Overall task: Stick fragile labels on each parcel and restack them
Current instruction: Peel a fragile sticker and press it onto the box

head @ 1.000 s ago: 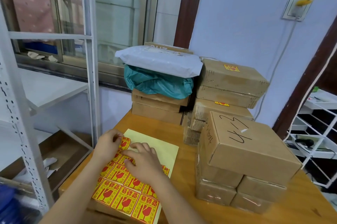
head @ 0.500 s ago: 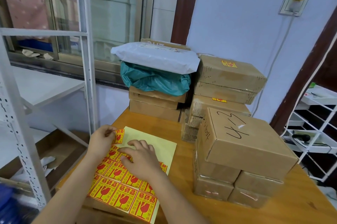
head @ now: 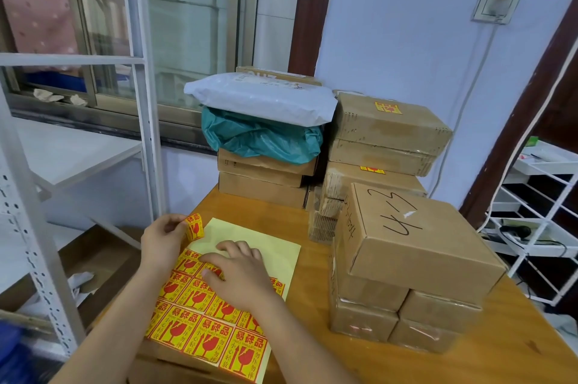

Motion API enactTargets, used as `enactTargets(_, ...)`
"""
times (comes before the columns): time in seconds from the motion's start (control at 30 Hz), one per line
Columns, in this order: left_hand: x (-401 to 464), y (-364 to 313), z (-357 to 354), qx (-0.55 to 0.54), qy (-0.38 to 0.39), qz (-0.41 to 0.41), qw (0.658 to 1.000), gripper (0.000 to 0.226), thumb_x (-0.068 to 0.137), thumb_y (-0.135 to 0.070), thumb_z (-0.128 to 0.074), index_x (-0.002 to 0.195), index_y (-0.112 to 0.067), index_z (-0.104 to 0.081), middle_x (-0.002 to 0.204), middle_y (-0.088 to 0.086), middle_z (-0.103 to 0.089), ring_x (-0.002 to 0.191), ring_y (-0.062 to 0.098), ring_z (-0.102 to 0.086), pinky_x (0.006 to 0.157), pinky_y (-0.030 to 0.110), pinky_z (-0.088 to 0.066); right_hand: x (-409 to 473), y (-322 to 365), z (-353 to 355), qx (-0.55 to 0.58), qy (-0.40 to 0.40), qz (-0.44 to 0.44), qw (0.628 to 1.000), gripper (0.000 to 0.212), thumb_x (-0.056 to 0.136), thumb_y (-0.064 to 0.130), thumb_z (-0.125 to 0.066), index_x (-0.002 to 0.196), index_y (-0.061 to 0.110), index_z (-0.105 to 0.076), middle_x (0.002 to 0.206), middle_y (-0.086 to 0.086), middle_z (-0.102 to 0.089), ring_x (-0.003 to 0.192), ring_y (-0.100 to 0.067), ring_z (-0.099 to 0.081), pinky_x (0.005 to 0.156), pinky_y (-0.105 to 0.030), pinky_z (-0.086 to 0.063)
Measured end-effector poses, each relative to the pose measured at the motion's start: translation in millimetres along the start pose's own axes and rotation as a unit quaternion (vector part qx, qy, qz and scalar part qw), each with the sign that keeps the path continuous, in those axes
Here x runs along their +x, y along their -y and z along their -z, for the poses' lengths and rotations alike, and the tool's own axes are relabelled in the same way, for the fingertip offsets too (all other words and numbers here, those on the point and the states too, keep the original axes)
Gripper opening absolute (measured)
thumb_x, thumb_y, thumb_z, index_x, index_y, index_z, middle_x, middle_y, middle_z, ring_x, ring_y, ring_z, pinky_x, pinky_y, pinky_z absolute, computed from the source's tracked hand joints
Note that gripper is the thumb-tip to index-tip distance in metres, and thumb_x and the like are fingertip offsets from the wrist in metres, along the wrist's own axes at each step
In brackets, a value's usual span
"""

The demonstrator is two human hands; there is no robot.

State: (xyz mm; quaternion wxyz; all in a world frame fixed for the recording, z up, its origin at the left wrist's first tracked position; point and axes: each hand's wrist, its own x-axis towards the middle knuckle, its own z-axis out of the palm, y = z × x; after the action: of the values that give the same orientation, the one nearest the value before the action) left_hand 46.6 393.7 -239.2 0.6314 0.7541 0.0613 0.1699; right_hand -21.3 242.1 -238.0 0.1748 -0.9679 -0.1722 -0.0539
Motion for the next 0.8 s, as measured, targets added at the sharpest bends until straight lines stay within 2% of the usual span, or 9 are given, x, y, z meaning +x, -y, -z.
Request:
enactTargets(0.2, -3.4, -0.4, 3.0, -0.017, -0.016, 0.003, 1.000, 0.010, 0.094, -0.012, -0.054, 0.097, -0.011, -0.064, 0.093, 0.006, -0.064, 0.090, 0.024, -0.059, 0.079, 0.038, -0.046, -0.7, 0.9, 1.3, 0.000, 0.001, 0.002, 1.000, 0.041, 0.099, 0.046, -0.035, 0.136, 0.034, -0.047, 0.145, 0.000, -0.038, 0.134, -0.020, -0.024, 0.108, -0.042, -0.019)
enactTargets(0.33, -7.7, -5.5, 3.1, -0.021, 0.000, -0.003, 1.000, 0.011, 0.095, -0.011, -0.054, 0.100, -0.013, -0.063, 0.093, 0.004, -0.063, 0.093, 0.022, -0.058, 0.081, 0.036, -0.045, -0.4, 2.0, 1.9, -0.011, 0.007, 0.008, 1.000, 0.049, 0.100, 0.046, -0.032, 0.148, 0.040, -0.024, 0.146, 0.000, -0.038, 0.134, -0.019, -0.026, 0.107, -0.041, -0.019)
enactTargets(0.4, -7.5, -8.2, 4.1, -0.020, 0.021, -0.005, 1.000, 0.013, 0.095, -0.010, -0.054, 0.103, -0.012, -0.063, 0.096, 0.005, -0.063, 0.094, 0.021, -0.057, 0.079, 0.033, -0.043, -0.5, 4.0, 3.1, -0.011, 0.011, 0.007, 1.000, 0.052, 0.100, 0.046, -0.032, 0.149, 0.038, -0.020, 0.146, 0.000, -0.038, 0.134, -0.019, -0.026, 0.108, -0.041, -0.019)
enactTargets(0.5, -3.9, -21.6, 5.6, -0.022, 0.041, -0.002, 0.999, 0.013, 0.094, -0.011, -0.055, 0.104, -0.015, -0.063, 0.102, 0.007, -0.065, 0.099, 0.024, -0.060, 0.086, 0.037, -0.047, 1.1, 4.7, 5.9, 0.001, 0.013, -0.004, 1.000, 0.056, 0.100, 0.046, -0.032, 0.151, 0.031, -0.018, 0.149, 0.001, -0.036, 0.136, -0.020, -0.025, 0.110, -0.040, -0.018)
enactTargets(0.57, -4.3, -36.1, 5.3, -0.033, 0.049, -0.005, 0.998, 0.012, 0.094, -0.011, -0.056, 0.104, -0.015, -0.062, 0.100, 0.005, -0.065, 0.097, 0.022, -0.061, 0.084, 0.037, -0.049, 2.0, 5.7, 9.9, 0.009, 0.022, -0.019, 1.000, 0.060, 0.100, 0.047, -0.032, 0.152, 0.024, -0.015, 0.151, -0.001, -0.035, 0.138, -0.021, -0.025, 0.111, -0.040, -0.019)
enactTargets(0.63, -9.1, -52.7, 5.2, -0.030, 0.064, -0.031, 0.997, 0.011, 0.095, -0.010, -0.054, 0.102, -0.015, -0.061, 0.094, 0.003, -0.064, 0.090, 0.018, -0.060, 0.075, 0.029, -0.046, 4.1, 9.0, 16.2, 0.039, 0.045, -0.048, 0.997, 0.066, 0.099, 0.049, -0.033, 0.153, 0.022, -0.008, 0.151, -0.005, -0.035, 0.139, -0.025, -0.028, 0.111, -0.041, -0.024)
enactTargets(0.7, -12.1, -66.6, 7.0, -0.013, 0.074, -0.067, 0.995, 0.012, 0.095, -0.011, -0.053, 0.095, -0.020, -0.061, 0.092, 0.001, -0.064, 0.088, 0.016, -0.059, 0.072, 0.028, -0.044, 7.9, 14.5, 25.4, 0.094, 0.058, -0.088, 0.990, 0.070, 0.098, 0.048, -0.036, 0.153, 0.023, -0.001, 0.154, -0.006, -0.030, 0.137, -0.029, -0.034, 0.109, -0.042, -0.034)
enactTargets(0.8, -16.7, -88.2, 11.5, 0.010, 0.085, -0.098, 0.991, 0.011, 0.094, -0.011, -0.054, 0.093, -0.019, -0.062, 0.092, 0.003, -0.066, 0.085, 0.016, -0.061, 0.070, 0.027, -0.045, 10.3, 21.8, 48.8, 0.183, 0.018, -0.137, 0.973, 0.067, 0.098, 0.032, -0.041, 0.152, 0.019, -0.005, 0.157, -0.006, -0.019, 0.129, -0.032, -0.043, 0.096, -0.037, -0.045)
